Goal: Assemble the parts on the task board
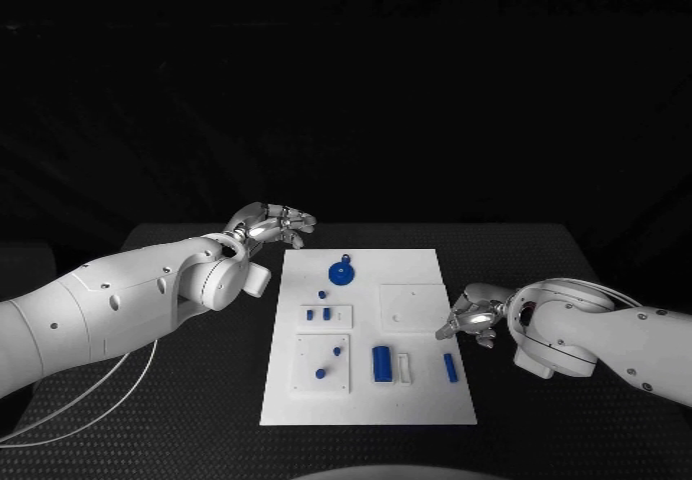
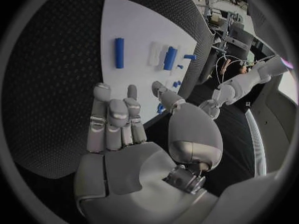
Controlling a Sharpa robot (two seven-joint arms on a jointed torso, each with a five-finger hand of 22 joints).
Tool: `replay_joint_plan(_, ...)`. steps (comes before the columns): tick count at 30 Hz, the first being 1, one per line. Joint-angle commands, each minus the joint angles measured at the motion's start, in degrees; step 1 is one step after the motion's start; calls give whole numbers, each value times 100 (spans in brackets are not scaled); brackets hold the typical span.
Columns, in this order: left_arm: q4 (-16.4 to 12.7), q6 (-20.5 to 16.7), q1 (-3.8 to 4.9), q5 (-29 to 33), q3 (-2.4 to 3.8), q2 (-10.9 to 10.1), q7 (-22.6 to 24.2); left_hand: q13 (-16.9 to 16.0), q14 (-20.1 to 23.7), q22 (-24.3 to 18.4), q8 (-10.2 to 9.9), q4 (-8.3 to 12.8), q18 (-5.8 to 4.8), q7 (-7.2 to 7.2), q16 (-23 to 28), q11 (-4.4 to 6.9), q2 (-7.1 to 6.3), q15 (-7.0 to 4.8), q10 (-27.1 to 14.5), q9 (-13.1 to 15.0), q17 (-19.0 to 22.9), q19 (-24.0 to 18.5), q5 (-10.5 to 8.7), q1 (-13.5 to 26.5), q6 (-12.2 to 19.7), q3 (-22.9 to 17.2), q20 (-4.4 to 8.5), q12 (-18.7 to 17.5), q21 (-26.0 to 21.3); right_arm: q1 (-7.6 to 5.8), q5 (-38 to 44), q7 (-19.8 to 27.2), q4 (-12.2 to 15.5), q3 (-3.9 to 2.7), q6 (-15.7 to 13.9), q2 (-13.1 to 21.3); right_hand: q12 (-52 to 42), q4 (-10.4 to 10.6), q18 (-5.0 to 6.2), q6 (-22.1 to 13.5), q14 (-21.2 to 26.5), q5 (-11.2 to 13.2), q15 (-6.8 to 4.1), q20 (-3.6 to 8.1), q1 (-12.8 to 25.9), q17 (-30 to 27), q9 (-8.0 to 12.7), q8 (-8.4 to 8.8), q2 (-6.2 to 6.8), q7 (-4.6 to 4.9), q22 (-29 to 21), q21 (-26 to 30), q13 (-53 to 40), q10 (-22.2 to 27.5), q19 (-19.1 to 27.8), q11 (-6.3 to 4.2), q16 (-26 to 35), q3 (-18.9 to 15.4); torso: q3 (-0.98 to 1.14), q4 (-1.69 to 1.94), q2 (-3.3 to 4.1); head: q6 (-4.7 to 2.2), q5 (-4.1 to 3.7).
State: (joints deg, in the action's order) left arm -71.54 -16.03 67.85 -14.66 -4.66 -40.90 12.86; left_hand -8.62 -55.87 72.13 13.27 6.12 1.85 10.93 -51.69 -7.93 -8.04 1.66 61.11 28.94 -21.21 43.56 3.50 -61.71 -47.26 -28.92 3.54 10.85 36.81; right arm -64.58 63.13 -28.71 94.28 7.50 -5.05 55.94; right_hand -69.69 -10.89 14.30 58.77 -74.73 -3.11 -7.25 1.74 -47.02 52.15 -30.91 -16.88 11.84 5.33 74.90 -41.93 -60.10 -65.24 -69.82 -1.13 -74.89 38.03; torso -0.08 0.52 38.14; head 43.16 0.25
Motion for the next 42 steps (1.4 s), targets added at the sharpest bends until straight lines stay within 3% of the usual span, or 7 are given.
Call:
replay_joint_plan(1,-14,92,5,23,2,4,39,7,3,8,15,-39,59,-2,32,-12,-1,38,-28,-5,-9,33,-27,49,43,-10,7,40,-35,5,366,-266,54,35,329,73,-38,-12,70,16,-25,23,7,-2,-33,8,-14,-44,5,-10,100,-5,-6,-51,-30,-1,7,-19,2,-6,4,0,-43)
replay_joint_plan(7,-24,95,5,23,2,0,49,8,3,9,17,-42,59,-3,33,-11,-1,38,-26,-5,-10,33,-27,50,42,-9,7,41,-36,103,488,-391,141,136,362,140,-40,40,70,63,-19,28,-7,-5,22,20,-59,-86,30,-29,101,-6,-13,-47,-26,-18,3,-44,1,-4,2,17,-87)
replay_joint_plan(14,-34,102,4,23,2,-2,49,8,4,11,18,-46,59,-3,34,-11,-3,37,-25,-5,-12,33,-28,52,42,-7,7,43,-37,312,792,-462,126,153,289,60,-39,95,70,96,-14,31,-24,-2,62,28,-103,-122,62,-49,102,-8,-17,-47,-23,-38,2,-50,-5,12,2,14,-135)
replay_joint_plan(27,-41,109,4,23,2,-19,47,10,5,16,20,-53,59,-4,37,-10,-5,37,-24,-6,-17,32,-28,53,43,-5,8,46,-41,484,1274,-499,44,173,255,-144,-33,156,70,125,-9,30,-42,3,102,33,-141,-149,53,-69,101,-7,-18,-50,-15,-57,6,-46,-13,16,1,45,-151)
replay_joint_plan(36,-45,120,4,23,2,-32,41,12,5,18,21,-57,59,-4,38,-10,-3,37,-25,-6,-19,32,-28,54,44,-5,8,47,-43,704,2431,-540,-42,192,191,-418,-24,4,70,129,-3,31,-56,13,-25,42,-180,-159,-172,-84,109,-14,-21,-56,11,-72,10,-29,-15,20,-1,52,-148)
replay_joint_plan(42,-50,123,3,23,2,-39,35,12,6,19,21,-61,58,-3,39,-10,-1,37,-25,-7,-20,32,-28,56,45,-3,8,48,-44,796,2671,-521,-92,197,170,-583,-16,-71,70,141,-5,31,-55,7,-131,43,-196,-161,-254,-86,106,-16,-18,-66,16,-74,15,67,-16,21,1,57,-136)
